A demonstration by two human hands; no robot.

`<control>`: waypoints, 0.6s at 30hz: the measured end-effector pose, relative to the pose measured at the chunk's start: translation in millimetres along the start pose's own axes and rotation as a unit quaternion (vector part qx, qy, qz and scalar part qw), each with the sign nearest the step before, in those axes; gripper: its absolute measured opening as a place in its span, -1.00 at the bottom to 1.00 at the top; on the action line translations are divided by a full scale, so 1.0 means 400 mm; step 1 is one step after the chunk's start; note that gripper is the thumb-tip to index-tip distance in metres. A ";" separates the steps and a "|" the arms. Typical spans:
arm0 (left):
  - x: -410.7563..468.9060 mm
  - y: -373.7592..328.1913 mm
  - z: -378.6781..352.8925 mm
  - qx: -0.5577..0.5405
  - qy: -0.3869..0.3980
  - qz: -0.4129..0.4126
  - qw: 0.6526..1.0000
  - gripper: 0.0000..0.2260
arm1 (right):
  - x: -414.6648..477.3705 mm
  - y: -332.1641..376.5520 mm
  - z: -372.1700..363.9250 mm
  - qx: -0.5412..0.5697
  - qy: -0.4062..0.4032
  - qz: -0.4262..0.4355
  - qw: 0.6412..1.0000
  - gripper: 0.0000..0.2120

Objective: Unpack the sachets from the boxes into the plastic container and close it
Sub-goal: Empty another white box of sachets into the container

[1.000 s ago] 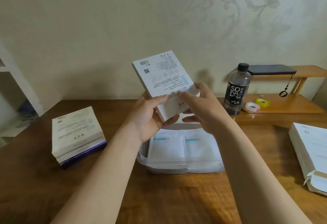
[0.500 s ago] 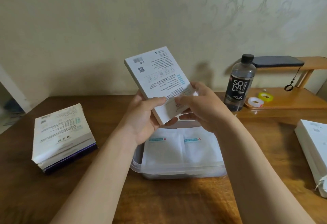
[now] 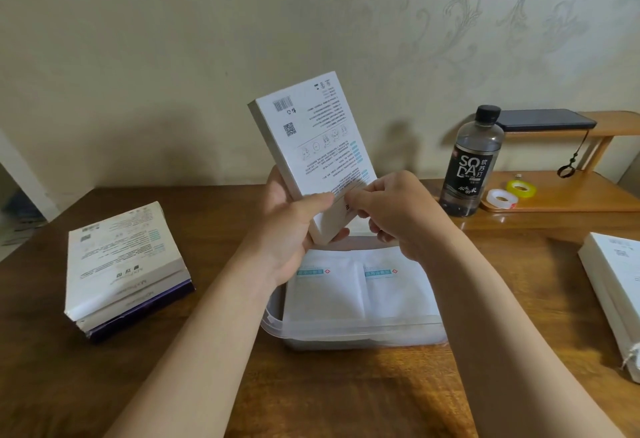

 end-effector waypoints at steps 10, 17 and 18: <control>0.013 0.005 0.021 -0.082 -0.004 0.007 0.997 -0.55 | -0.007 0.013 -0.001 0.074 0.002 0.014 0.997 -0.82; 0.018 0.005 0.031 -0.186 -0.007 0.010 0.982 -0.58 | -0.010 0.024 -0.005 0.211 0.028 0.029 0.977 -0.80; 0.018 0.004 0.030 -0.197 -0.011 0.007 0.980 -0.59 | -0.011 0.026 -0.008 0.238 0.034 0.029 0.970 -0.80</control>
Point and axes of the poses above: each hand's wrist, its own x-axis towards the middle knuckle, its own z-axis out of the back of the hand, y = z × x, the point moved 3 cm from there along x, towards the middle knuckle, and after that the axes turned 8 degrees about -x, right-handed, at the moved point
